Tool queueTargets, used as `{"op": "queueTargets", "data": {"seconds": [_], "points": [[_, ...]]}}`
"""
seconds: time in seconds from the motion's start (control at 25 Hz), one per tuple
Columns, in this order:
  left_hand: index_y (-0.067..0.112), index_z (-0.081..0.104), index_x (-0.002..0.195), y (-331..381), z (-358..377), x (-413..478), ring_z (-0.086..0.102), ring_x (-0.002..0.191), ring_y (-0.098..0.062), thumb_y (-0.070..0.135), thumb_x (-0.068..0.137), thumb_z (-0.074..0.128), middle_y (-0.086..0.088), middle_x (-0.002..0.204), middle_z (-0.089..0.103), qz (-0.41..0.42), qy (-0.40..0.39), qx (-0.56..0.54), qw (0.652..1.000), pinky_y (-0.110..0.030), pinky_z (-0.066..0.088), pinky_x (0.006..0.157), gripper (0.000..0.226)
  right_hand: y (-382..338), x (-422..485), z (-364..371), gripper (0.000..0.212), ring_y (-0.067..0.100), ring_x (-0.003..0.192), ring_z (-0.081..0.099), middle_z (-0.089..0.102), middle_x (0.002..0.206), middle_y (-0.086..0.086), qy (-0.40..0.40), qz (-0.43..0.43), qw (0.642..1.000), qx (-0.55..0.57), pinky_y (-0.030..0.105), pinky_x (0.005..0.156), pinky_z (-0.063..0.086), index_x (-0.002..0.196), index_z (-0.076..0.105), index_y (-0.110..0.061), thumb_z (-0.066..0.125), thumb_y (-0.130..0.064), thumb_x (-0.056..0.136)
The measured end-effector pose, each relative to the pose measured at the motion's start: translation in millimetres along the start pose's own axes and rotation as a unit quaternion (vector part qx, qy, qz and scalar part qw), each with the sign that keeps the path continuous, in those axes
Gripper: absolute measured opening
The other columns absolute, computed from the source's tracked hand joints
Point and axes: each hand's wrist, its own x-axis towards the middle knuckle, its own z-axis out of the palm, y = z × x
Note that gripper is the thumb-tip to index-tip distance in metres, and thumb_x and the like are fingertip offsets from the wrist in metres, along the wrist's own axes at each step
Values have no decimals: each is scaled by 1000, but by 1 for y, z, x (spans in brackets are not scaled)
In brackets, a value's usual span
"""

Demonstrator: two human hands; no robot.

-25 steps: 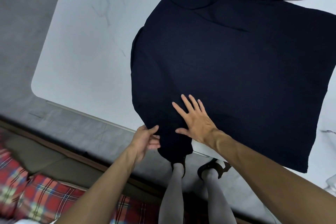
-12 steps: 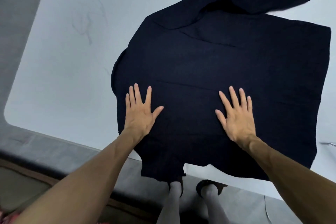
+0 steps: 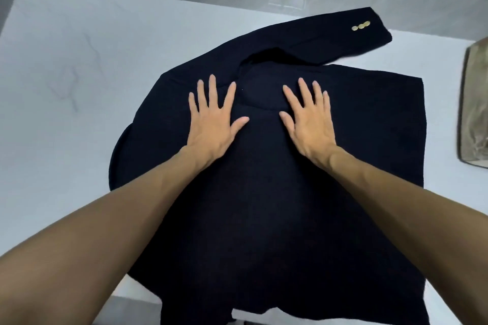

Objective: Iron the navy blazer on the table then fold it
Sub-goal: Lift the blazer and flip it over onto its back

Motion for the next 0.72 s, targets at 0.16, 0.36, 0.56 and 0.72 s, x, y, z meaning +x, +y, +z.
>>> {"op": "queueTargets", "data": {"seconds": [0.16, 0.36, 0.56, 0.72], "points": [[24, -7, 158, 10, 24, 55, -6, 148, -50, 75, 87, 3, -30, 161, -6, -96, -27, 14, 995, -61, 2, 120, 88, 90, 0, 22, 65, 42, 147, 5, 8, 163, 9, -4, 123, 991, -49, 55, 119, 6, 155, 11, -37, 16, -65, 97], [25, -9, 157, 15, 10, 60, -5, 147, -51, 72, 92, 15, -33, 159, -6, -116, -78, 23, 990, -61, 3, 119, 84, 113, 0, 8, 62, 41, 147, 7, 11, 161, 15, 20, 170, 985, -13, 58, 117, 12, 155, 17, -29, 21, -57, 99], [17, -3, 157, 63, 4, 54, 1, 149, -48, 54, 101, 24, -32, 160, -5, 54, 25, 39, 997, -59, 10, 121, 73, 120, 30, 2, 66, 44, 147, 3, 7, 162, 14, -28, 73, 996, -40, 63, 116, 10, 155, 7, -37, 18, -64, 96], [20, -18, 153, 94, 18, 79, -7, 147, -51, 72, 90, 3, -32, 159, -13, -27, -29, 37, 999, -61, 4, 120, 84, 126, 33, 10, 69, 42, 147, 1, 6, 162, 14, -30, 81, 996, -38, 61, 117, 7, 155, 7, -34, 18, -67, 95]]}}
